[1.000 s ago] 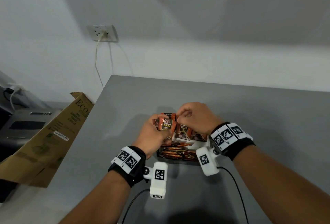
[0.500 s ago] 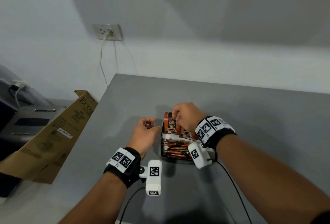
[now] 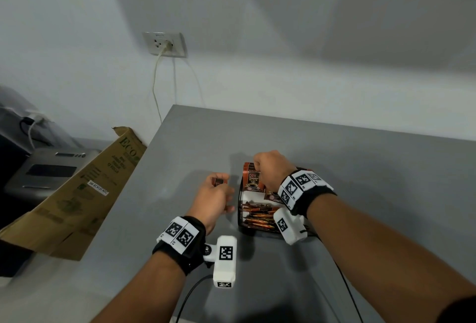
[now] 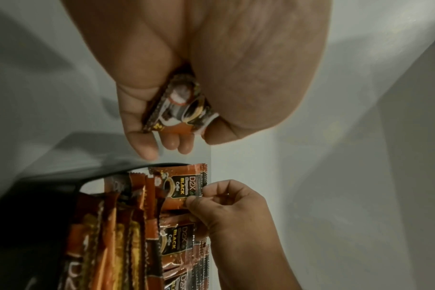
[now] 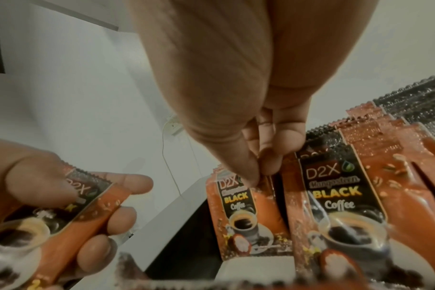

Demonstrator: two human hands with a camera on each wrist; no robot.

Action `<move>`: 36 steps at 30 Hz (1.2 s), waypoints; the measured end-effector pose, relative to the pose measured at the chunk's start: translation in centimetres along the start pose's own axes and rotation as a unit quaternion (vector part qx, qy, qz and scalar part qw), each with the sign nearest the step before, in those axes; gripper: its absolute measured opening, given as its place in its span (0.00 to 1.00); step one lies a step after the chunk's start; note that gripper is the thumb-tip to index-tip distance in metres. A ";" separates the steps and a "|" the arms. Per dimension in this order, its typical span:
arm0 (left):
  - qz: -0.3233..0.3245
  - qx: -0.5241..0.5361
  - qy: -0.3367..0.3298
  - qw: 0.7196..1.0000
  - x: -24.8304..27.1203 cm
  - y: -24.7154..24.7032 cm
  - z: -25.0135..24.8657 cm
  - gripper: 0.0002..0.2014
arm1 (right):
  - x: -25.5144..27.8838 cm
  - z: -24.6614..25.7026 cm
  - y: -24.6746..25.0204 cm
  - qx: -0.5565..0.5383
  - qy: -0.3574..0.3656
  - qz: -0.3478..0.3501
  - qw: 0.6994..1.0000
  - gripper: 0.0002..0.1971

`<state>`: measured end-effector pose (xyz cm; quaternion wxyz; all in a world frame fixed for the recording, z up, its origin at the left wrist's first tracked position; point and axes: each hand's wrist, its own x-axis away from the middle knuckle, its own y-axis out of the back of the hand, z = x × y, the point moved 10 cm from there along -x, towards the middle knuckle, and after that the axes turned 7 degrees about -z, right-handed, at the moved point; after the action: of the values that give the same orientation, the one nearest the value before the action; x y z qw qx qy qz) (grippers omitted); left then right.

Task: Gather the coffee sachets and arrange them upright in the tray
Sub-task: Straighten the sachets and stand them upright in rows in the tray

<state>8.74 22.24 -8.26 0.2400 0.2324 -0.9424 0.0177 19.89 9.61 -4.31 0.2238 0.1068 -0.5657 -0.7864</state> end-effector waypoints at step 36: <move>-0.046 -0.017 -0.037 0.998 0.2 0.2 -1.4 0.09 | 0.2 -1.9 -0.7 -0.097 -0.039 -0.013 0.994 0.06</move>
<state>9.10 22.49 -6.89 0.2090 0.2723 -0.9391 -0.0180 20.32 8.12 -5.55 0.2006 0.0618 -0.4934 -0.8441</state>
